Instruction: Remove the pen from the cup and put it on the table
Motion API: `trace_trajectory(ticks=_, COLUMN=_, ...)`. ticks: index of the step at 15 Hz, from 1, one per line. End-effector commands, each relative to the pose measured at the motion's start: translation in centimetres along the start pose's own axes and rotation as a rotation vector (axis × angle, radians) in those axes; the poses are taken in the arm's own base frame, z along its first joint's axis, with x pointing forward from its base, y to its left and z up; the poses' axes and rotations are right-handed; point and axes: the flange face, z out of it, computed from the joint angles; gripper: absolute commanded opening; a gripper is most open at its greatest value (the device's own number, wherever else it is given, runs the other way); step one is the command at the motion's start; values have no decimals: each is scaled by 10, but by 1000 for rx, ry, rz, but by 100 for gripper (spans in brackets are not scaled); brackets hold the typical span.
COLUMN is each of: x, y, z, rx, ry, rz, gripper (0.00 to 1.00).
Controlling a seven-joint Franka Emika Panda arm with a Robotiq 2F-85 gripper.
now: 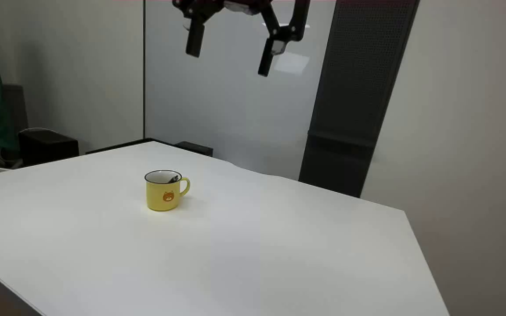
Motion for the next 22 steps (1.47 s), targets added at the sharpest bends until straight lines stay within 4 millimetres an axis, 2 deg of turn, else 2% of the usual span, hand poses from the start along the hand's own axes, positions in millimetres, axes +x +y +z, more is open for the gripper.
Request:
trace_trajectory(ticks=1, x=0, y=0, z=-1, rx=0, ry=1, rz=0, gripper=100)
trace_trajectory(ticks=11, x=0, y=0, z=-1, rx=-1, ry=3, rz=0, gripper=100)
trace_trajectory(ticks=13, x=14, y=-7, z=8, rx=-60, ry=39, rz=3, gripper=100)
trace_trajectory(ticks=15, x=28, y=-20, z=22, rx=-114, ry=87, rz=-23, gripper=100)
trace_trajectory(ticks=17, x=43, y=-42, z=44, rx=-169, ry=142, rz=-80, gripper=100)
trace_trajectory(ticks=22, x=64, y=-114, z=110, rx=-218, ry=193, rz=-224, gripper=100)
